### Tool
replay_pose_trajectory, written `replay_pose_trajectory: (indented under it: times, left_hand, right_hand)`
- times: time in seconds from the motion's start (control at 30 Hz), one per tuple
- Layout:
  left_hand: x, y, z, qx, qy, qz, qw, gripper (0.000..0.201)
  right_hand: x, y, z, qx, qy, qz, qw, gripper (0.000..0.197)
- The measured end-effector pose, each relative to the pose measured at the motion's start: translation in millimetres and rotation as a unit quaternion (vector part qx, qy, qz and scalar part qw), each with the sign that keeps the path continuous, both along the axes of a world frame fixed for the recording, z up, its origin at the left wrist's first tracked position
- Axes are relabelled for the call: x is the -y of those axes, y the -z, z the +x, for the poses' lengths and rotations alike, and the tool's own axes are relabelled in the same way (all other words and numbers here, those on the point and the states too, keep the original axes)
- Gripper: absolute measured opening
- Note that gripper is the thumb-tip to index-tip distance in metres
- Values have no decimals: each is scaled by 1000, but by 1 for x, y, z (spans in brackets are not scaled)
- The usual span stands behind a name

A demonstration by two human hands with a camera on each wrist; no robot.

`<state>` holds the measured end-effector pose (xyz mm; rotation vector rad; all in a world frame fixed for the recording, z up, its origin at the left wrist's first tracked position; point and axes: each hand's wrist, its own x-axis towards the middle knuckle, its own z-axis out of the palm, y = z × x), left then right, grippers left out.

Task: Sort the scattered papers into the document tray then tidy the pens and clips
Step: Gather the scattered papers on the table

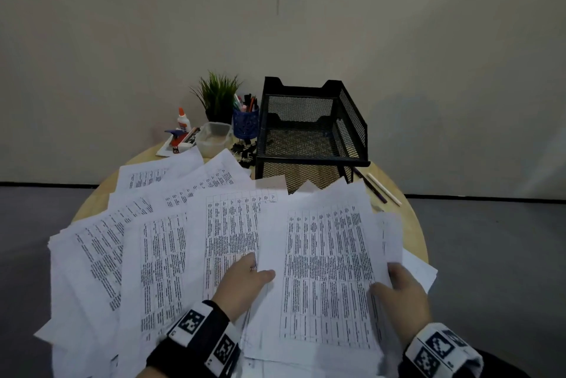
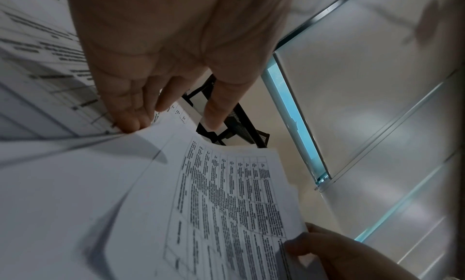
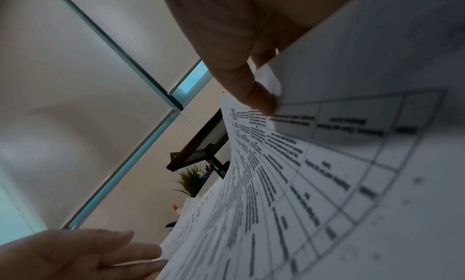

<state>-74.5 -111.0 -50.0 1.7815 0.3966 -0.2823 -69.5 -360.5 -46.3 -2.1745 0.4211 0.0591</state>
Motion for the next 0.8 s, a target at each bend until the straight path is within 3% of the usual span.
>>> replay_pose_trajectory:
  times: [0.13,0.2,0.3,0.4,0.47,0.57,0.63,0.7,0.73,0.8]
  left_hand:
    - [-1,-1,-1,21,23,9,999,35]
    - [-1,-3,-2,22,33,24,999,36]
    - [-2,-4,-3,19,47,21,998,35]
    - [-8,-8,-4,4,47,7,999,10]
    - [-14,-9,-5,-11,21,-19,1000,28]
    - [-24,-7,-5,-8,-12,-33,999,57]
    - [-27,-7,-4,-3,-29,-70,997,58]
    - [-28,-13,-3,-20,-43,-171,984,46]
    - [-28,-18,-3,-21,-35,-211,977,41]
    - [-28,-25,-1,-4,-22,-238,971,39]
  right_hand:
    - [2,4,3,-2,57,144,988,69]
    - [5,13,6,-32,79,199,976,81]
    - [2,21,4,-99,43,251,962,62]
    - [0,20,0,-110,8,262,959,27]
    - [1,17,0,-92,-2,267,959,18]
    - [-1,2,-5,-51,-36,292,954,20]
    - [-2,-13,-8,-20,-64,324,944,17]
    - [-5,-27,-8,4,-92,369,925,16]
    - [-7,-32,-7,9,-107,386,916,22]
    - [-11,-36,-3,12,-131,377,917,55]
